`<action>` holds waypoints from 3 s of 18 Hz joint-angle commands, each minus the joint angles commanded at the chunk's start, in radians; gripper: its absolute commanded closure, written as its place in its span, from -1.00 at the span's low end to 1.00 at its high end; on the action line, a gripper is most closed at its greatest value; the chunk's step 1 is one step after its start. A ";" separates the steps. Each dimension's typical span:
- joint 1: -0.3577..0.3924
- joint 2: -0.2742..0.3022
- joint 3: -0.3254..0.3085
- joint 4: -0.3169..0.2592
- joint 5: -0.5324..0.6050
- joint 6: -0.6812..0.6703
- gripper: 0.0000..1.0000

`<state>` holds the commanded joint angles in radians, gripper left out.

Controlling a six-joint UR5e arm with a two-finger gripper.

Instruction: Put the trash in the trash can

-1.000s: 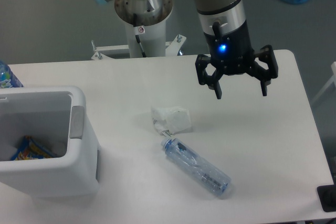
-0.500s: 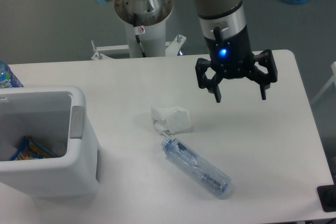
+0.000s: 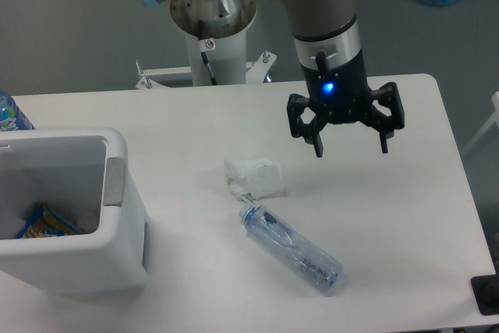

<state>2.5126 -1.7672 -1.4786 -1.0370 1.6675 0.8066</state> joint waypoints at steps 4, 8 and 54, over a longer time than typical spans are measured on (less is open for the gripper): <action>0.000 0.015 -0.052 0.002 -0.002 0.140 -1.00; -0.005 0.020 -0.103 0.002 0.000 0.271 -1.00; -0.089 -0.170 -0.397 0.155 0.051 0.657 -1.00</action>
<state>2.4237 -1.9374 -1.8761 -0.8820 1.7181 1.4634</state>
